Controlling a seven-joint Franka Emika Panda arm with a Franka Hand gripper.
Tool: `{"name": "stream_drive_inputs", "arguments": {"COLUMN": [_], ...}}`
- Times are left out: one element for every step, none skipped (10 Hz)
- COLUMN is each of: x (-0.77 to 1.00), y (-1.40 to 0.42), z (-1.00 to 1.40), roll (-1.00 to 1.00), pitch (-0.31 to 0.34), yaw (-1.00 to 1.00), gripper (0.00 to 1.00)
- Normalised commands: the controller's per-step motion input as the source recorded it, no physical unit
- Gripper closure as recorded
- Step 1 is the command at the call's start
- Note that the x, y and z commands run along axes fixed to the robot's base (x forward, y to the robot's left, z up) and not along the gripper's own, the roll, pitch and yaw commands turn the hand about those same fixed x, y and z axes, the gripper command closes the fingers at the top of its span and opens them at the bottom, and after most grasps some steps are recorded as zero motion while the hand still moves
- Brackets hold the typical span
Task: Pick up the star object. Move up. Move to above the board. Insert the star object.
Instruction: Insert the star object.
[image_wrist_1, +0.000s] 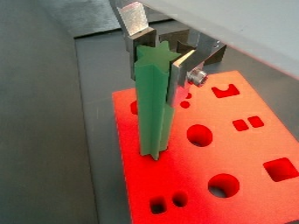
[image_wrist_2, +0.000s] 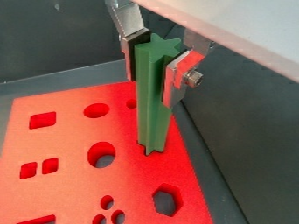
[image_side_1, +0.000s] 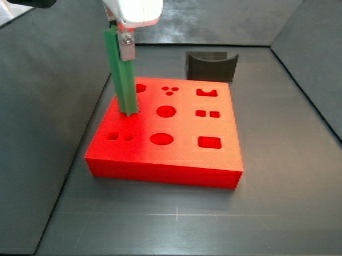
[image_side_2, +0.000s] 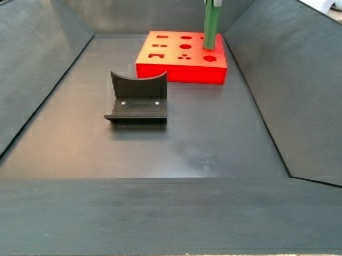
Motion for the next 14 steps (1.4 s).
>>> {"name": "stream_drive_inputs", "arguments": {"x": [0.10, 0.08, 0.07, 0.04, 0.02, 0.00, 0.00, 0.00, 0.00, 0.00, 0.01, 0.07, 0.10, 0.14], "y": [0.00, 0.00, 0.00, 0.00, 0.00, 0.00, 0.00, 0.00, 0.00, 0.00, 0.00, 0.00, 0.00, 0.00], "z": [-0.43, -0.46, -0.49, -0.52, -0.56, -0.61, -0.64, -0.73, -0.80, -0.88, -0.95, -1.00, -1.00, -1.00], "roll": [0.11, 0.12, 0.13, 0.13, 0.13, 0.09, 0.09, 0.08, 0.08, 0.07, 0.07, 0.08, 0.09, 0.11], "pitch": [-0.150, -0.101, -0.071, -0.076, -0.063, -0.041, -0.036, -0.086, -0.100, -0.104, -0.110, -0.087, -0.089, -0.079], "yaw": [0.00, -0.01, -0.01, -0.01, -0.01, -0.03, -0.03, -0.02, -0.01, -0.01, -0.02, -0.03, -0.03, -0.02], "gripper": [1.00, 1.00, 1.00, 1.00, 1.00, 1.00, 1.00, 1.00, 1.00, 1.00, 1.00, 1.00, 1.00, 1.00]}}
